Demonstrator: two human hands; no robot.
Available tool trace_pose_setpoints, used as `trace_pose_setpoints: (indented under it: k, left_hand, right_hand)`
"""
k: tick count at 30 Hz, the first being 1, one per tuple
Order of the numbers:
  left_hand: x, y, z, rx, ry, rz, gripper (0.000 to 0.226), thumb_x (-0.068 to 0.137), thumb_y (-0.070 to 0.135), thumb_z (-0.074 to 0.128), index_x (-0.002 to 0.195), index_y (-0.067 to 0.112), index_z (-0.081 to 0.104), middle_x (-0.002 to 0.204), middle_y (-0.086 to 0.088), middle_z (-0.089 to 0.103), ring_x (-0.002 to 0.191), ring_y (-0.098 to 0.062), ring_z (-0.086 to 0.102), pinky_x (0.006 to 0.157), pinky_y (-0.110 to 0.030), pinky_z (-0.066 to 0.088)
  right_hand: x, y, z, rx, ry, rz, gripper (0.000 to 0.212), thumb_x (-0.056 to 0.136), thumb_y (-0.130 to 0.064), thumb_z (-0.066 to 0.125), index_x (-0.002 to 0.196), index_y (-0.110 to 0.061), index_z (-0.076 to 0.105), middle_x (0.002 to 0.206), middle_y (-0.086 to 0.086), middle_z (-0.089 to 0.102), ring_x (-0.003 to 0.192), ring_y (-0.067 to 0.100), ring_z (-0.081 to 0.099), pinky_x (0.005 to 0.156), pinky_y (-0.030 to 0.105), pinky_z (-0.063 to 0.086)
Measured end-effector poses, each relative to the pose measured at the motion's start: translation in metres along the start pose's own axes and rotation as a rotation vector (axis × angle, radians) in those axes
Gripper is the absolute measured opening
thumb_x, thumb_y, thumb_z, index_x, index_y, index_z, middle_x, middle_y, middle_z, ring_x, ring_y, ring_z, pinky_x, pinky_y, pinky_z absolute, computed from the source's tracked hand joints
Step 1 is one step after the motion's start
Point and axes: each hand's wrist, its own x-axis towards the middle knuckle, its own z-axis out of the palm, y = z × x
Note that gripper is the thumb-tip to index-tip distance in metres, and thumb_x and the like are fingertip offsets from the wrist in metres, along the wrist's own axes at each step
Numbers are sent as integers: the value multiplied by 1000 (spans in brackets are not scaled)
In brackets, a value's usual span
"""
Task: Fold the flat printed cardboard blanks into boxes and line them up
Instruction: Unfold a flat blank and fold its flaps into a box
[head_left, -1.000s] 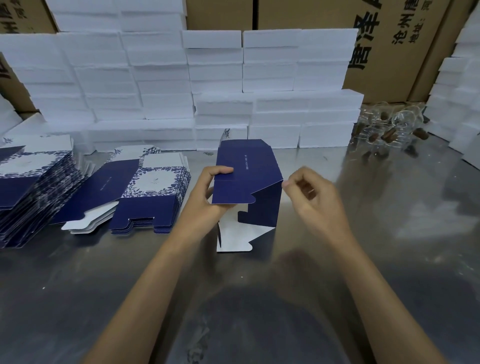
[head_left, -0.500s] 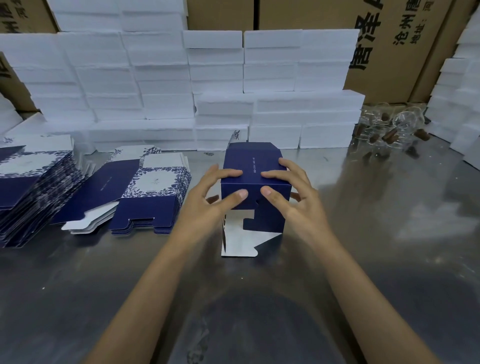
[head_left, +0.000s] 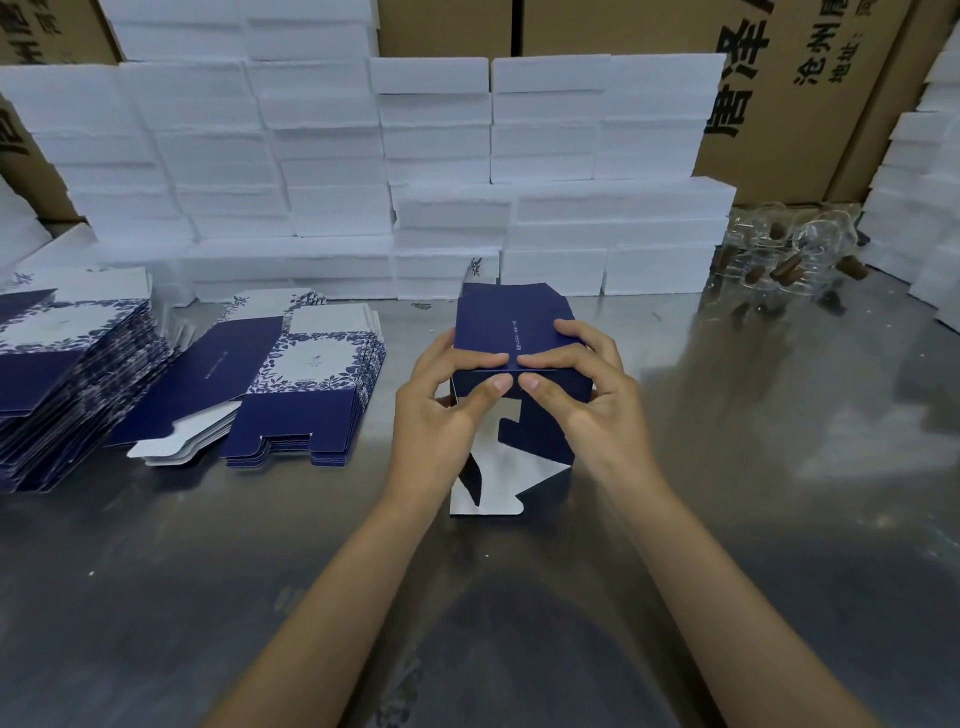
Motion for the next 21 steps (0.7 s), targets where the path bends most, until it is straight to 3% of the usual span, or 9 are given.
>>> trace_pose_setpoints:
  k: [4, 9, 11, 14, 17, 21]
  left_hand:
    - [6, 3, -13, -47, -127, -41, 20, 89, 3, 71, 100, 18, 76, 124, 21, 65, 118, 0, 60, 82, -14, 52]
    - [6, 4, -14, -34, -126, -33, 20, 89, 0, 69, 97, 16, 76, 119, 17, 70, 115, -3, 63, 93, -21, 52]
    - [9, 5, -18, -42, -160, -41, 22, 89, 1, 69, 99, 19, 76, 118, 15, 71, 114, 3, 62, 92, -18, 51]
    - [10, 5, -22, -50, -177, -26, 27, 90, 1, 69, 98, 25, 77, 121, 8, 71, 114, 11, 59, 89, -11, 49]
    - [9, 2, -20, -34, -139, -9, 27, 90, 4, 70, 95, 29, 79, 123, 12, 70, 118, -2, 63, 96, -24, 53]
    - [11, 1, -20, 3, -125, -26, 26, 89, 8, 71, 98, 32, 79, 123, 13, 70, 117, -4, 64, 101, -31, 52]
  right_hand:
    - [-2, -1, -7, 36, -52, 19, 26, 90, -10, 75, 96, -36, 75, 142, -14, 50, 134, 0, 46, 111, 42, 43]
    - [0, -1, -6, 34, -44, 9, 25, 90, -10, 74, 91, -35, 75, 138, -14, 53, 127, -4, 51, 105, 33, 45]
    - [0, 0, -8, 50, -69, 10, 26, 91, -9, 73, 96, -35, 74, 140, -16, 51, 129, -3, 49, 103, 31, 48]
    - [-1, 1, -11, 89, -85, 9, 26, 93, -6, 70, 100, -31, 74, 144, -14, 51, 128, -6, 50, 90, 16, 50]
    - [2, 0, -13, 47, -75, 8, 24, 93, -5, 70, 95, -29, 73, 143, -10, 54, 131, 2, 51, 93, 24, 50]
    - [1, 0, -16, 104, -106, 19, 23, 94, -6, 68, 102, -27, 74, 150, -9, 47, 120, -15, 53, 83, 16, 54]
